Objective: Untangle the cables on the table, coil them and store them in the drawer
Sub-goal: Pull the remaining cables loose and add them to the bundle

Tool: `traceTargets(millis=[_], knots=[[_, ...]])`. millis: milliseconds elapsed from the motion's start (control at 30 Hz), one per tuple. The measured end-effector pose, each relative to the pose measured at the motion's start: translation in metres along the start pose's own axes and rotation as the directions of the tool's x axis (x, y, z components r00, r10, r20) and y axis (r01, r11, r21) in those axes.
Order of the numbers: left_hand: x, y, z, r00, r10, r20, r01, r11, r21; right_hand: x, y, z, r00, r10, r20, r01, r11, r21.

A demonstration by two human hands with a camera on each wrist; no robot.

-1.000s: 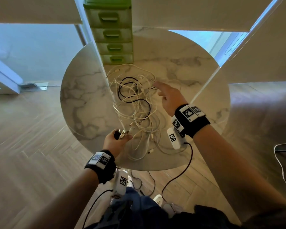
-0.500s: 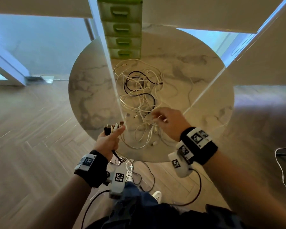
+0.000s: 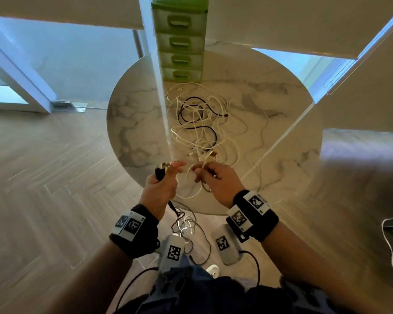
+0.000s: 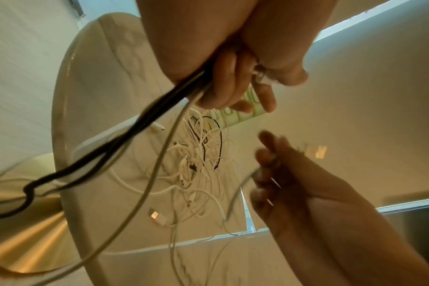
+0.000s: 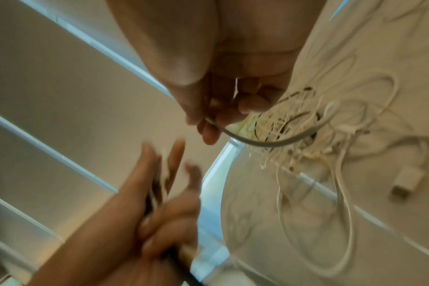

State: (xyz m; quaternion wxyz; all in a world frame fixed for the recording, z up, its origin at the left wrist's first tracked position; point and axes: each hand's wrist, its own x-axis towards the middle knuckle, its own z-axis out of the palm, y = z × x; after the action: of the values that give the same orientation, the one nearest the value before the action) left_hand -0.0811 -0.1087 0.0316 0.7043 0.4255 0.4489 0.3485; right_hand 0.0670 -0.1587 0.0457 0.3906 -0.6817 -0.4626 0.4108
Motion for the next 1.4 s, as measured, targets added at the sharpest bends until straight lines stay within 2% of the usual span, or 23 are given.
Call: traceTargets(millis=[100,167,267,400,533,633,733,800,833,900,933,1033,1100,1133,1200,1233,1300,1400], knots=[[-0.003,0.000,-0.008,0.998,-0.011,-0.058,0.005,0.995,-0.104,-0.009,-0.004,-0.031,0.985,-0.016,-0.173,0.023,0.999,0.036],[-0.008,0.003,-0.008,0.999,0.034,-0.033,-0.038,0.991,-0.129,-0.018,-0.005,-0.049,0.975,-0.064,-0.214,0.066,0.998,0.002],[-0.016,0.005,0.000,0.995,0.096,0.040,-0.091,0.988,-0.128,-0.035,-0.004,-0.053,0.988,-0.093,-0.124,0.087,0.995,-0.054],[-0.025,0.002,0.032,0.976,0.134,0.171,-0.121,0.989,-0.085,-0.057,0.005,-0.029,0.994,-0.106,0.025,0.108,0.986,-0.126],[-0.035,-0.007,0.052,0.967,0.089,0.238,-0.068,0.993,-0.096,-0.072,0.009,-0.015,0.989,-0.133,0.065,0.143,0.975,-0.172],[-0.042,-0.014,0.054,0.957,0.089,0.275,-0.125,0.985,0.117,-0.081,0.013,-0.015,0.983,-0.158,0.098,0.177,0.955,-0.238],[-0.051,-0.014,0.053,0.976,0.058,0.209,-0.110,0.963,0.248,-0.085,0.025,-0.016,0.984,-0.124,0.128,0.150,0.964,-0.219],[-0.049,-0.013,0.048,0.987,0.073,0.143,-0.095,0.983,0.155,-0.087,0.046,-0.018,0.981,-0.143,0.128,0.178,0.929,-0.323],[-0.048,-0.011,0.044,0.987,0.074,0.140,-0.078,0.997,0.023,-0.088,0.059,-0.019,0.983,-0.140,0.120,0.178,0.890,-0.419],[-0.043,-0.005,0.033,0.979,0.057,0.197,-0.017,0.979,-0.202,-0.089,0.080,-0.020,0.990,-0.123,0.075,0.144,0.843,-0.519],[-0.042,-0.001,0.028,0.974,0.042,0.221,0.009,0.975,-0.223,-0.088,0.086,-0.022,0.994,-0.104,0.038,0.109,0.851,-0.513],[-0.043,0.007,0.016,0.960,-0.065,0.273,0.115,0.978,-0.174,-0.077,0.090,-0.027,1.000,0.021,-0.022,-0.027,0.923,-0.384],[-0.044,0.006,0.014,0.933,-0.160,0.324,0.213,0.968,-0.136,-0.061,0.081,-0.026,0.978,0.208,-0.026,-0.209,0.968,-0.137],[-0.045,0.004,0.014,0.914,-0.211,0.347,0.263,0.958,-0.109,-0.054,0.075,-0.023,0.949,0.315,-0.002,-0.314,0.947,0.067],[-0.046,-0.006,0.018,0.880,-0.304,0.365,0.336,0.941,-0.029,-0.036,0.068,-0.015,0.883,0.459,0.102,-0.454,0.777,0.435],[-0.045,-0.012,0.020,0.871,-0.336,0.359,0.348,0.937,0.035,-0.028,0.068,-0.012,0.865,0.487,0.120,-0.472,0.708,0.526],[-0.042,-0.024,0.025,0.868,-0.384,0.315,0.340,0.922,0.185,-0.018,0.063,-0.011,0.851,0.510,0.120,-0.489,0.691,0.532],[-0.026,-0.039,0.028,0.895,-0.416,0.160,0.349,0.878,0.328,-0.017,0.059,-0.016,0.857,0.499,0.133,-0.503,0.749,0.432]])
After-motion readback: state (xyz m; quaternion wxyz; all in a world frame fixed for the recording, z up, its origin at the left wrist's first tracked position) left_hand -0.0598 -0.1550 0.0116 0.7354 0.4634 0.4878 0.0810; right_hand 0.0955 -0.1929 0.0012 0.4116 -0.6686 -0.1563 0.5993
